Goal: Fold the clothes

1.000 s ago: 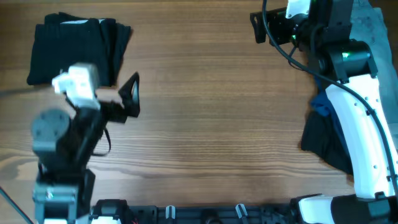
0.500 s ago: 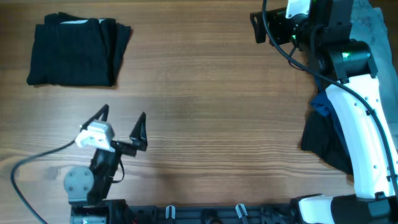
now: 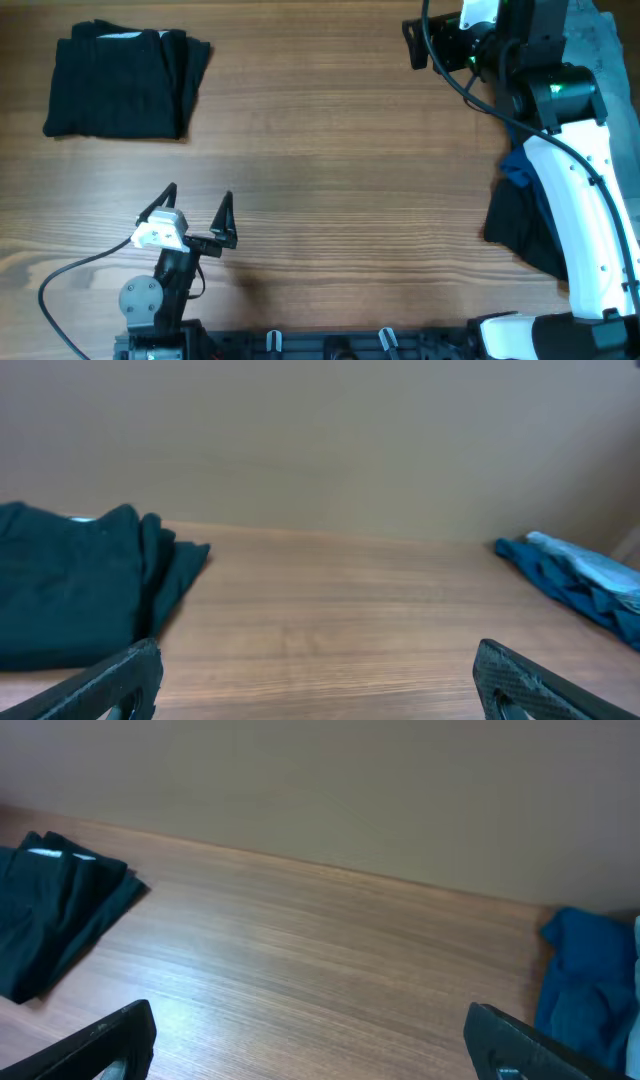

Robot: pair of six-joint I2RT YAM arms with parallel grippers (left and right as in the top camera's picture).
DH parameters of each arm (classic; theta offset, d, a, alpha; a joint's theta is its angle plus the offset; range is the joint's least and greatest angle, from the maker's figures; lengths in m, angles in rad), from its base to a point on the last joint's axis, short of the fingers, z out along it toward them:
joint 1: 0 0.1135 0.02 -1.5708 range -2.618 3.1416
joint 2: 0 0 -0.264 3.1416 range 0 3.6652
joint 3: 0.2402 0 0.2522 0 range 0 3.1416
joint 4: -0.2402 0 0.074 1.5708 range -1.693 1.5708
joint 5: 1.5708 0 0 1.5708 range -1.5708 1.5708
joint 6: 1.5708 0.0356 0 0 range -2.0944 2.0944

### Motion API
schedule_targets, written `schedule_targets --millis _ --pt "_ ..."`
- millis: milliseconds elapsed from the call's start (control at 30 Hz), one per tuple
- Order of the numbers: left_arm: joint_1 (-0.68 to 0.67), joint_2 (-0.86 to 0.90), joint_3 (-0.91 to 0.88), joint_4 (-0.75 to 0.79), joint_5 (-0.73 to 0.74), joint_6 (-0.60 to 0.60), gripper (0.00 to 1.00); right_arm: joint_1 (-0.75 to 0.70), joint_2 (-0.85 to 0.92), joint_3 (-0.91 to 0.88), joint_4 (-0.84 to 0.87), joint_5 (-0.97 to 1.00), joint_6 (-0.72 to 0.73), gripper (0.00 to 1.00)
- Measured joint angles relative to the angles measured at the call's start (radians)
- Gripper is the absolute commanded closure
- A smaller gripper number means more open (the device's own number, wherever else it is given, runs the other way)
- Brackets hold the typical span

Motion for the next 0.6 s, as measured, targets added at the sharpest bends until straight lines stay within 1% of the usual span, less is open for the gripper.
schedule_targets --millis 167,600 --pt "0.001 -0.005 -0.008 -0.058 -0.028 -0.001 0.0 0.0 0.0 0.0 0.0 0.0 0.0 0.0" --pt "0.001 -0.005 -0.008 -0.057 -0.046 -0.001 0.0 0.0 0.0 0.0 0.0 0.0 0.0 0.0"
